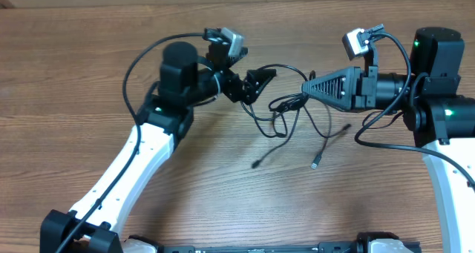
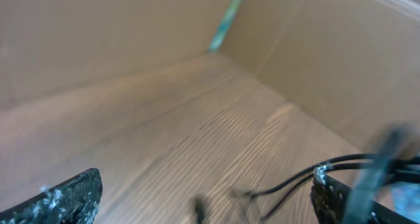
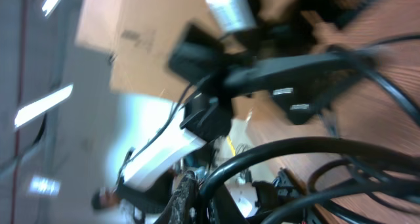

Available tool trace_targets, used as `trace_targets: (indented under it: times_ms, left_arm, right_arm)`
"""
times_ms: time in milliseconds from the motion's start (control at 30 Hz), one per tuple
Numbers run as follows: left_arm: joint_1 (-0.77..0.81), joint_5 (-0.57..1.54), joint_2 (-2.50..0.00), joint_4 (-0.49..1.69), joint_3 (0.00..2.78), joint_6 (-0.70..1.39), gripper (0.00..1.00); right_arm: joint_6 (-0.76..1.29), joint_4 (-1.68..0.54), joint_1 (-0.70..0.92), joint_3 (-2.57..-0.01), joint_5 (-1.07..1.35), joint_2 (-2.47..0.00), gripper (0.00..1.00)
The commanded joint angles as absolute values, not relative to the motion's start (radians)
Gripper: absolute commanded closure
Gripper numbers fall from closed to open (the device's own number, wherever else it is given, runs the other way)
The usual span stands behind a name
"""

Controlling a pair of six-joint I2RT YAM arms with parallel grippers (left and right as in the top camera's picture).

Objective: Untangle cables

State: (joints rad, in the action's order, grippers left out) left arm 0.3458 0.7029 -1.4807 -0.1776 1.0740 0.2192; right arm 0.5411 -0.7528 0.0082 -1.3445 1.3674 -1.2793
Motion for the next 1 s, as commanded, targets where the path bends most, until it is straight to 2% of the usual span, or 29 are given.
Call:
trace_targets:
  times_ms: [0,233,467,600,667,700,733,967]
  left_arm:
    - [0.329,0.948,-1.420,-0.233,1.083,0.149,0.01]
    - [0.327,1.125,-1.401,-0.249,1.083,0.104,0.00]
    - [0.377,1.145,-1.402,-0.192,1.083,0.118,0.00]
    - [0.412,1.131,-1.402,-0.175,1.083,0.059,0.01]
    - [0.422,1.113,-1.402,-0.173,1.083,0.020,0.07]
    - [0.433,1.110,-1.402,-0.169,1.083,-0.020,0.15]
    - [0.439,1.106,-1.402,-0.165,1.083,-0.036,0.17]
    - [0.452,0.953,-1.402,-0.089,1.083,-0.102,0.17]
  right_arm:
    - [0.694,-0.760,0.011,-1.348,1.177,-1.273,0.96]
    - [0.866,-0.768,0.011,-1.348,0.989,-1.273,0.96]
    - [0.857,-0.767,0.011,-1.348,0.965,-1.273,0.96]
    - [0.840,-0.766,0.011,-1.348,0.991,-1.273,0.96]
    - [0.840,-0.764,0.011,-1.348,1.026,-1.273,0.96]
    - [0.837,-0.764,0.011,-1.348,1.054,-1.273,0.96]
    - [0.836,-0.764,0.011,-1.348,1.071,-1.273,0.96]
    - [0.775,-0.764,0.011,-1.348,1.159,-1.273,0.96]
